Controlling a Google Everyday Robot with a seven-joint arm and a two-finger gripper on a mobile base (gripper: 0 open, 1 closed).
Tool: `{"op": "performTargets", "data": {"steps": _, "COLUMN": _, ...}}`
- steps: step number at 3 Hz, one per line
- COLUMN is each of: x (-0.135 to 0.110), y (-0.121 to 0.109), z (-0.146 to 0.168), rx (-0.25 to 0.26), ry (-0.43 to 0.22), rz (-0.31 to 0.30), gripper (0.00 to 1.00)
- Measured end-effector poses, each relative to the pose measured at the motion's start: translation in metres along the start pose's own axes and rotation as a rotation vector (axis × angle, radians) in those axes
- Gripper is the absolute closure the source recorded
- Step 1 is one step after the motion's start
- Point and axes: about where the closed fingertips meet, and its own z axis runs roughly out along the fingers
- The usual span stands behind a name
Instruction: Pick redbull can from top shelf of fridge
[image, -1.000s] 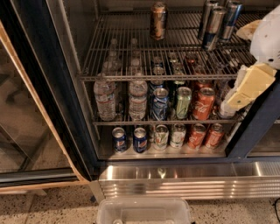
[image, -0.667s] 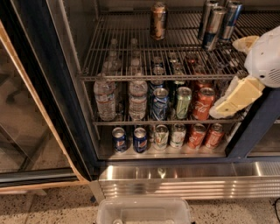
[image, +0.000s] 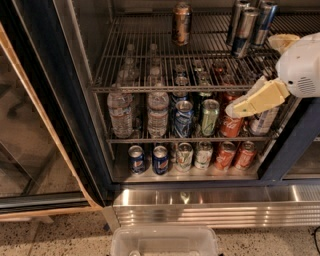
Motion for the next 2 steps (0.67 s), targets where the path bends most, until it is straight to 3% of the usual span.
{"op": "performTargets", "data": {"steps": 2, "x": -0.0013, "y": -0.0021, "z": 0.0032, "rx": 0.01, "ry": -0.024, "rz": 0.002, "gripper": 0.0}}
